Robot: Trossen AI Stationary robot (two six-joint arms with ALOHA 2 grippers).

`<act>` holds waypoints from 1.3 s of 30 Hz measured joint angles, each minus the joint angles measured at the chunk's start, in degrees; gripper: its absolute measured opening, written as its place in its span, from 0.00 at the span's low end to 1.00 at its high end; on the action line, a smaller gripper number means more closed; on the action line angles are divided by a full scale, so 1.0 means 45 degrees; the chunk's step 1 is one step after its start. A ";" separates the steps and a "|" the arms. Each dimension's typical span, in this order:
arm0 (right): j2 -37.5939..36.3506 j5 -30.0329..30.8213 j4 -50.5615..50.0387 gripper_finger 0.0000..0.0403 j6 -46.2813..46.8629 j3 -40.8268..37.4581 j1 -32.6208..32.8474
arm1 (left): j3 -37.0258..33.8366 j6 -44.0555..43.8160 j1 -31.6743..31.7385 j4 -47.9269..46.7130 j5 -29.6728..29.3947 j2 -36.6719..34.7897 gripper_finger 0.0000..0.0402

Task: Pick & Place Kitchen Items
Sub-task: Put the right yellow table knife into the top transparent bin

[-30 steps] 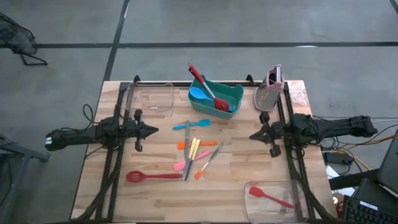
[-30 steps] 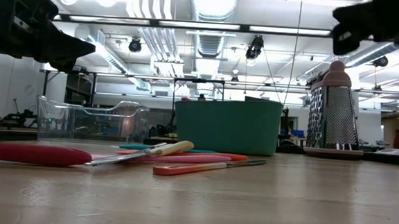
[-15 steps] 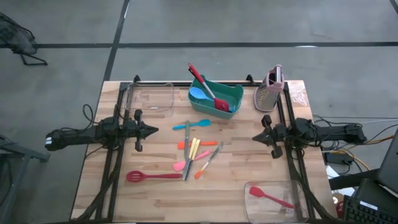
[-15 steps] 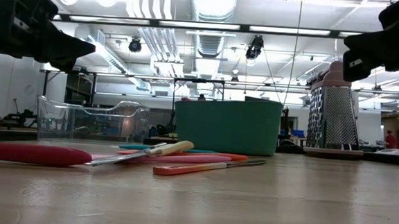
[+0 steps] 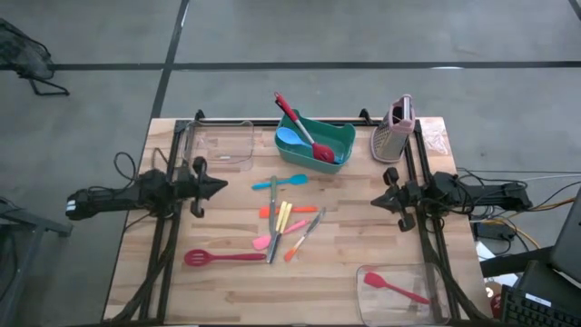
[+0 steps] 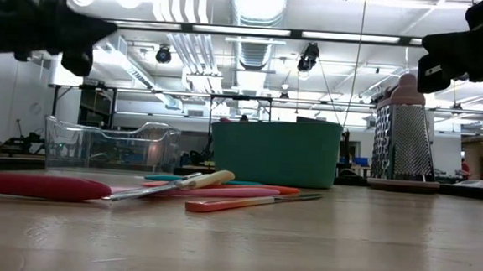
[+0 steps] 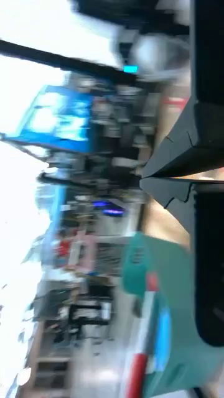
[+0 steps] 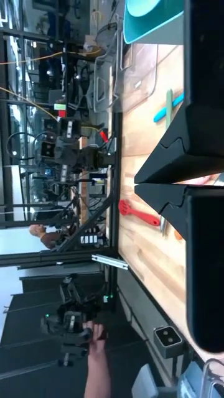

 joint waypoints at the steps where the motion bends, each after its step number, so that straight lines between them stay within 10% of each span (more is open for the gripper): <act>1: 0.0004 -0.0004 -0.0005 0.02 0.0036 0.0000 0.0000 | 0.0000 -0.0238 0.0000 0.0490 -0.0215 -0.0005 0.05; 12: 0.0018 0.0000 0.0000 0.02 0.0043 0.0000 0.0000 | 0.0127 -0.6770 -0.0057 0.4400 -0.1075 0.0578 0.03; 26: 0.0024 0.0005 0.0000 0.02 0.0081 0.0000 0.0000 | 0.4517 -0.4714 -0.1178 0.3429 -0.0513 0.8632 0.03; 39: 0.0121 0.0014 -0.0057 0.02 0.0077 0.0005 0.0002 | 0.9741 -0.5485 -0.1268 -0.3572 -0.1443 1.3753 0.05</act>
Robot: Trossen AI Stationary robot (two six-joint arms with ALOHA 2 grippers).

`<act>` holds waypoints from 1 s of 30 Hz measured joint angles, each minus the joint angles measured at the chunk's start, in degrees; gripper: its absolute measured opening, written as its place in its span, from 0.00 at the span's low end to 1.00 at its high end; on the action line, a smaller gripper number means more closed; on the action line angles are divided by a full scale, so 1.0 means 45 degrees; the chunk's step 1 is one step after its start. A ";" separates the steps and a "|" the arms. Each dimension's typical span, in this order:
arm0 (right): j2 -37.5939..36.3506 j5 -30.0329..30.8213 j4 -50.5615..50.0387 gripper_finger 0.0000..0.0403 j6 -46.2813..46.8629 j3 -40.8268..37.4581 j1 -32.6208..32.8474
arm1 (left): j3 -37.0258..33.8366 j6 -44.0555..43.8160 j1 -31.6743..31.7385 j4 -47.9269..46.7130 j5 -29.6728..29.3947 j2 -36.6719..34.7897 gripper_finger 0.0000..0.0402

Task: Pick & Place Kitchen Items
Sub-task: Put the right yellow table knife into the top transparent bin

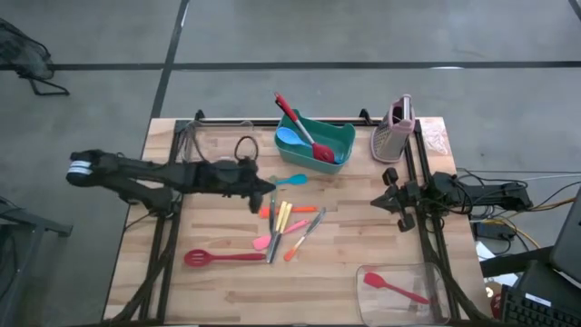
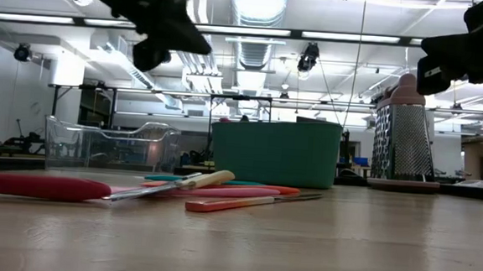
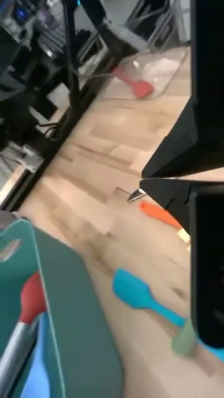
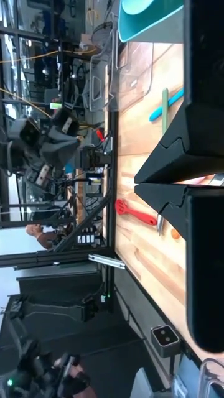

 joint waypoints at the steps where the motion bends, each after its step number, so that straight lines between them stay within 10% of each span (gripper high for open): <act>1: 0.0025 0.0007 0.0003 0.02 0.0000 0.0003 0.0000 | 0.0178 0.0006 -0.0009 -0.0070 0.0014 0.0401 0.07; 15: 0.0137 -0.0004 -0.0031 0.02 -0.0005 0.0005 0.0003 | 0.3834 -0.0319 -0.0664 -0.2571 0.0223 0.5507 0.58; 30: 0.0141 -0.0004 -0.0031 0.02 -0.0005 0.0005 -0.0001 | 0.5707 -0.1534 -0.0970 -0.5255 -0.0457 0.8335 0.61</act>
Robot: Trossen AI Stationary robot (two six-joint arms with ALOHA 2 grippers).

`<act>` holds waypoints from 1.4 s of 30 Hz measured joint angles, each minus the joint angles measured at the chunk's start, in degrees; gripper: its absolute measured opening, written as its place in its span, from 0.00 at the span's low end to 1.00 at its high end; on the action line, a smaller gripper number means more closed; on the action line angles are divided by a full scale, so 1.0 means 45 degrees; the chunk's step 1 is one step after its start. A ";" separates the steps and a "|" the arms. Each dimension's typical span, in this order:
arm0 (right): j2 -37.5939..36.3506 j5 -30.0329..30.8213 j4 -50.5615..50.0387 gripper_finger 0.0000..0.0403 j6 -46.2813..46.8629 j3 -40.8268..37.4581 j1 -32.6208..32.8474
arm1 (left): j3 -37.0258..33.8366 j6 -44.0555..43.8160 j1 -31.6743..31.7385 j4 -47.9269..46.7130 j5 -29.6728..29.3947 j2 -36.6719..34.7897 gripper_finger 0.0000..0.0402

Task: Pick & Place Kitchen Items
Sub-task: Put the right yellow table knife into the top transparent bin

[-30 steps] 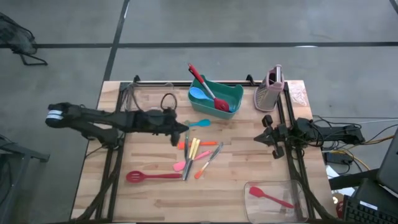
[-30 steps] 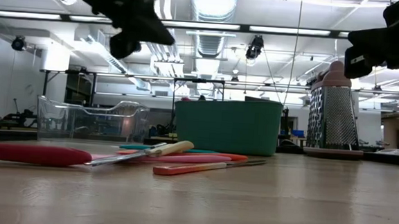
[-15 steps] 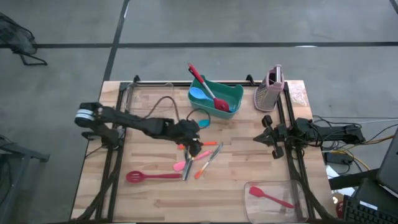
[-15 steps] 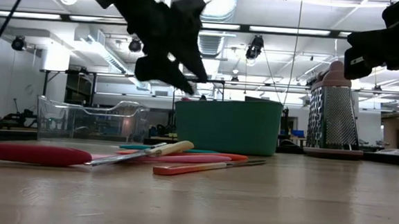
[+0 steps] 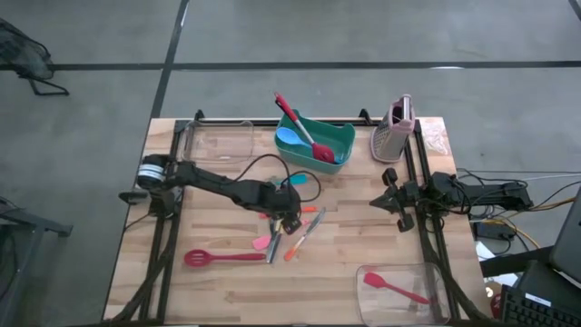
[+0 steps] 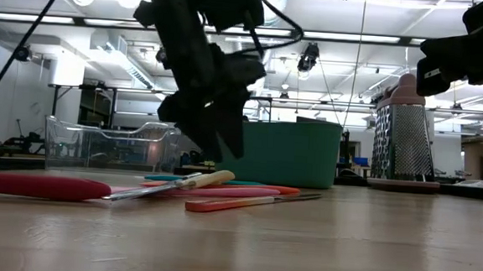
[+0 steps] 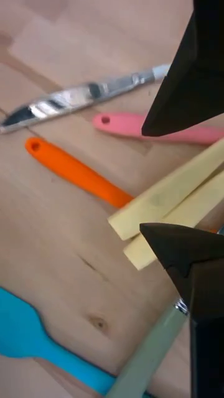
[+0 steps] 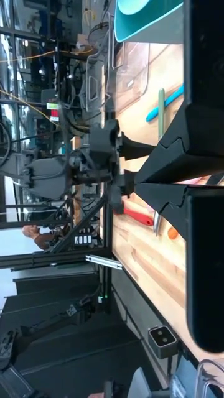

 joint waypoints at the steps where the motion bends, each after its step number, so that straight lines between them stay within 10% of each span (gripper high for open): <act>1: -0.0005 0.0000 -0.0004 0.02 0.0000 0.0000 0.0004 | -0.0002 -0.0077 0.0004 -0.0009 -0.0005 0.0062 0.61; 42: -0.0005 0.0000 0.0000 0.02 0.0000 0.0000 0.0002 | -0.0021 0.0604 -0.0030 0.0580 0.1127 0.0628 0.39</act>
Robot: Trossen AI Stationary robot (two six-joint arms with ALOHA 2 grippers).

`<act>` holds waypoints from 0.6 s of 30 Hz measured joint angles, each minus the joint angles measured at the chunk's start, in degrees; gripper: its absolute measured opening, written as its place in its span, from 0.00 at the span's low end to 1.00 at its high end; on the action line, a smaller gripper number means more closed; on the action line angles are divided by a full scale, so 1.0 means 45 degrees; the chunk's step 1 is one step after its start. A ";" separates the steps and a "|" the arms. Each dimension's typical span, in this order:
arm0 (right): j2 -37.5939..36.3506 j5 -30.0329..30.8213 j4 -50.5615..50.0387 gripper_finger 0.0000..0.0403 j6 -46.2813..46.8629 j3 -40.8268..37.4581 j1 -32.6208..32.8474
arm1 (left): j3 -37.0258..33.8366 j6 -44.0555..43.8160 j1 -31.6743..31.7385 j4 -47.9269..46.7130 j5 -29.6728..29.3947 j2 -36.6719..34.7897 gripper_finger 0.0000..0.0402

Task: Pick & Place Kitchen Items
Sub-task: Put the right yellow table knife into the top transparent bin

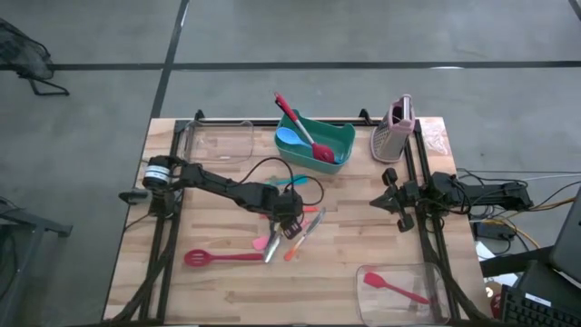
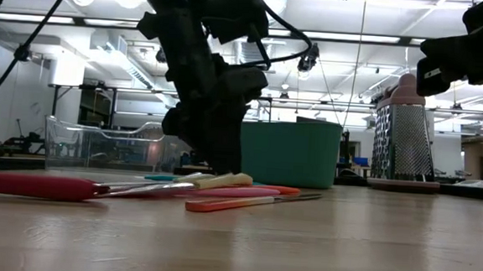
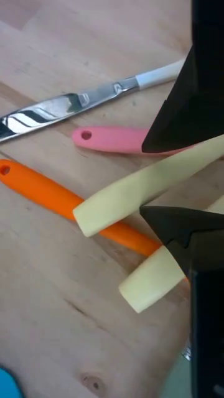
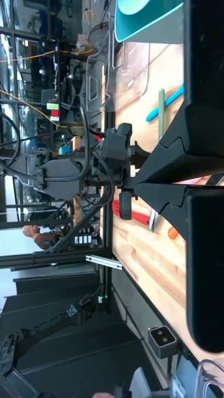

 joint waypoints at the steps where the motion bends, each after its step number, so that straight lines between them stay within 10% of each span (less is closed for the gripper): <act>1: 0.0000 -0.0005 0.0000 0.02 0.0000 0.0000 0.0001 | 0.0000 0.0026 0.0000 0.0005 0.0000 0.0000 0.39; 18: 0.0000 -0.0003 0.0000 0.02 -0.0002 0.0000 -0.0001 | -0.0863 0.0100 -0.0005 0.0997 0.0039 -0.0015 0.38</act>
